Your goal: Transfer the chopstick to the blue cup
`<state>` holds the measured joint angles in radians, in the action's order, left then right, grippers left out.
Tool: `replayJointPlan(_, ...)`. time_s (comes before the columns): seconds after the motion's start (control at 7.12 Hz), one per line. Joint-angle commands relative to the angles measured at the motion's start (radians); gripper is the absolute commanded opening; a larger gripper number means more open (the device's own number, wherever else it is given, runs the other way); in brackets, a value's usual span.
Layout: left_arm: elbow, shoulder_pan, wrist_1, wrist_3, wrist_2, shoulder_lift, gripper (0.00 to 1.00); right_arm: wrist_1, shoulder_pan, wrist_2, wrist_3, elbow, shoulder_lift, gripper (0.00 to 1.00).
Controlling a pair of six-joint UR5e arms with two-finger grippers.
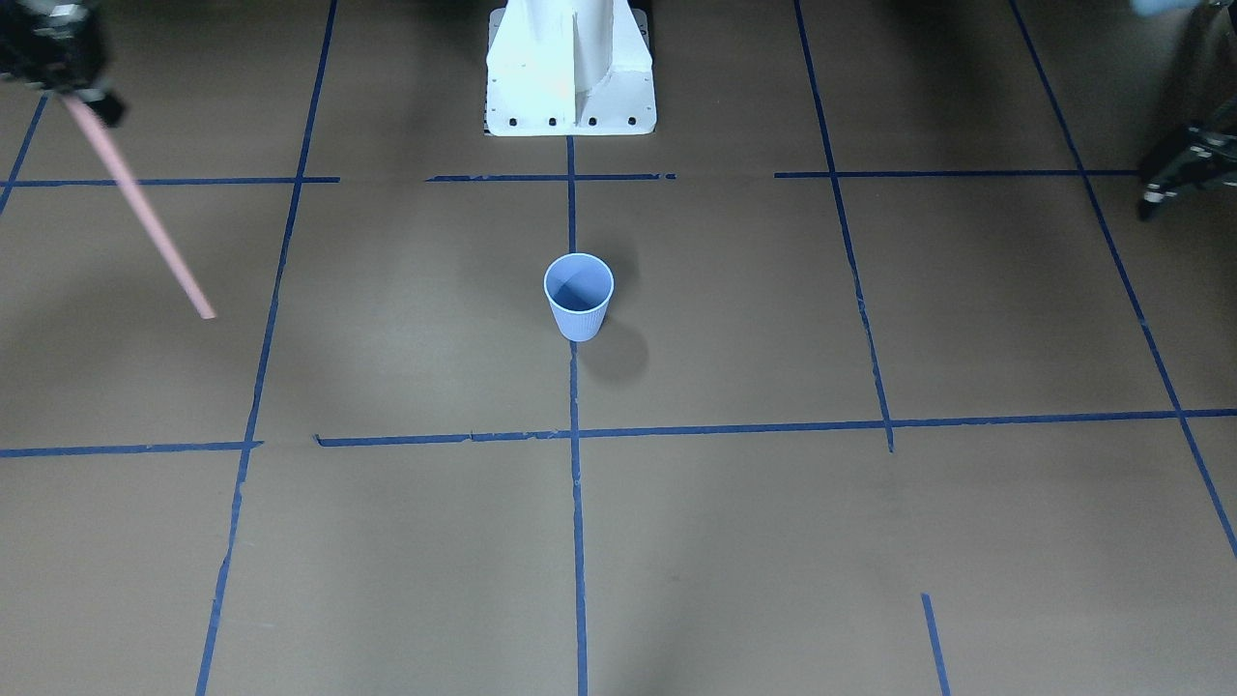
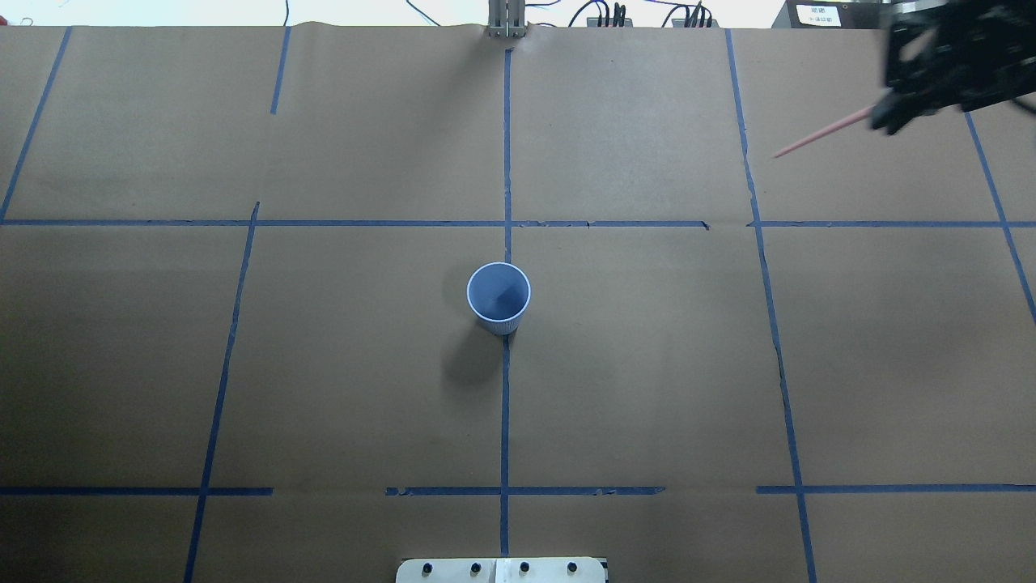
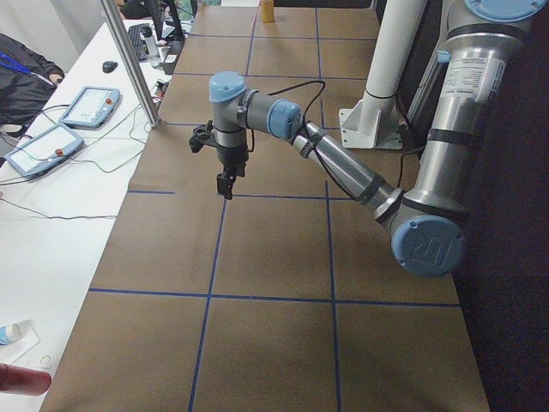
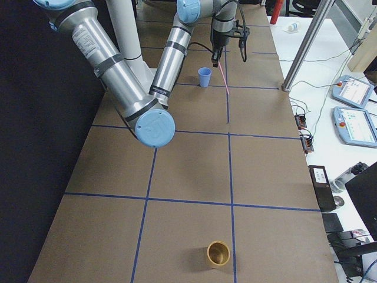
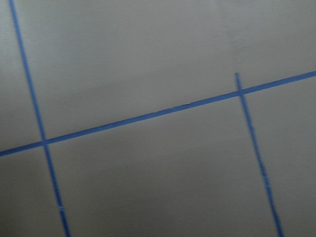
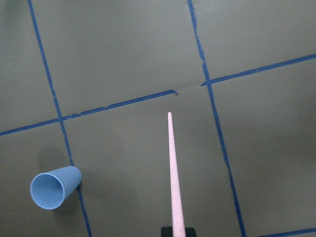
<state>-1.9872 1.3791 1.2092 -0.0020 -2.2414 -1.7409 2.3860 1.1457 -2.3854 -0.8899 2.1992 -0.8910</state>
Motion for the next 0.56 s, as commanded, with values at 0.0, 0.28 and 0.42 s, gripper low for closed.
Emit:
replayJointPlan(0.0,0.152,0.111,0.015,0.223,-0.003,0.001,1.00,-0.193,-0.221,0.143,-0.339,0.016,0.075,0.01)
replayJointPlan(0.28,0.186,0.141,0.015,0.274,-0.004,0.000,1.00,-0.200,-0.442,0.341,-0.405,-0.019,0.173,0.02)
replayJointPlan(0.42,0.191,0.141,0.015,0.275,-0.004,0.001,1.00,-0.211,-0.522,0.406,-0.452,-0.082,0.213,0.02)
